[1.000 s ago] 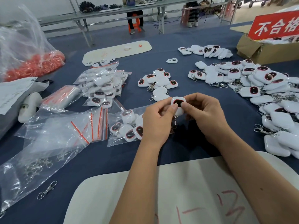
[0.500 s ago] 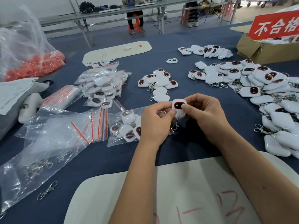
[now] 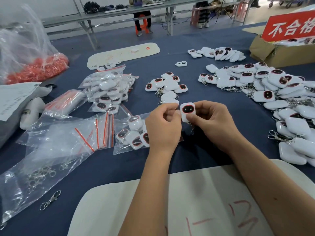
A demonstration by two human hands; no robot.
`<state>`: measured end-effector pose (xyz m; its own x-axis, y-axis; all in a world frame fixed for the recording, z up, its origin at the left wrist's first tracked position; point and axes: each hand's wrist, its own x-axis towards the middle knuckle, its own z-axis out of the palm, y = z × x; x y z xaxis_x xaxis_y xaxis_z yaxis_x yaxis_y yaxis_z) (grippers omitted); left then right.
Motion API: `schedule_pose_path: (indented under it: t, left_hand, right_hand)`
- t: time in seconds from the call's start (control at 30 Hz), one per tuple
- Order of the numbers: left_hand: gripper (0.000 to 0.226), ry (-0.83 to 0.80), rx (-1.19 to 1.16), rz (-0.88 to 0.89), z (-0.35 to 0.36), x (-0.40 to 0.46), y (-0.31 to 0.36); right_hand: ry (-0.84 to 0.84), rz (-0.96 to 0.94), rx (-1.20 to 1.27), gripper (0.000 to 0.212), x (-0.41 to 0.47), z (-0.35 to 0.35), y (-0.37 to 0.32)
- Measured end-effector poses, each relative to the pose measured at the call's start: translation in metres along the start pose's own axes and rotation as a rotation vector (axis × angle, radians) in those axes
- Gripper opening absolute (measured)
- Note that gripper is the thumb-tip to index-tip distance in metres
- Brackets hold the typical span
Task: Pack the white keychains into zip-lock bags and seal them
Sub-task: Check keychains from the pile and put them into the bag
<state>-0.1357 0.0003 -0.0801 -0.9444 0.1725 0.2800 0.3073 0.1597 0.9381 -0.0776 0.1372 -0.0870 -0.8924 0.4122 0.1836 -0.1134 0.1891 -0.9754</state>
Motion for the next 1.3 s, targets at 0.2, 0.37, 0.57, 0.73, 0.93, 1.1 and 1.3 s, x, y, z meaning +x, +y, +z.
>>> schedule_pose_path:
  t: [0.2,0.37,0.57,0.73,0.93,1.1,1.3]
  left_hand:
    - [0.019,0.194,0.589,0.173,-0.004,-0.003,0.003]
    - [0.058,0.099,0.885,0.072,-0.001,-0.002,0.001]
    - [0.035,0.079,0.942,0.020,-0.004,-0.002,0.001]
    - [0.026,0.076,0.778,-0.035,-0.008,0.000,0.005]
    - [0.024,0.094,0.584,-0.038,-0.013,0.003,0.009]
    - [0.030,0.129,0.486,0.047,-0.015,0.002,0.009]
    - [0.031,0.084,0.458,0.225,-0.015,0.001,0.012]
  right_hand:
    - [0.063,-0.011,-0.035,0.019,-0.001,0.001,-0.001]
    - [0.127,-0.014,0.007,0.016,0.000,0.003,-0.001]
    - [0.146,-0.019,0.059,0.013,0.000,0.004,-0.002]
    - [0.133,0.010,0.122,0.014,0.001,0.004,-0.001]
    - [0.011,0.030,0.115,0.022,0.003,0.004,0.002]
    - [-0.130,0.007,0.033,0.019,0.000,0.009,0.000]
    - [-0.139,-0.024,0.006,0.010,-0.001,0.008,0.000]
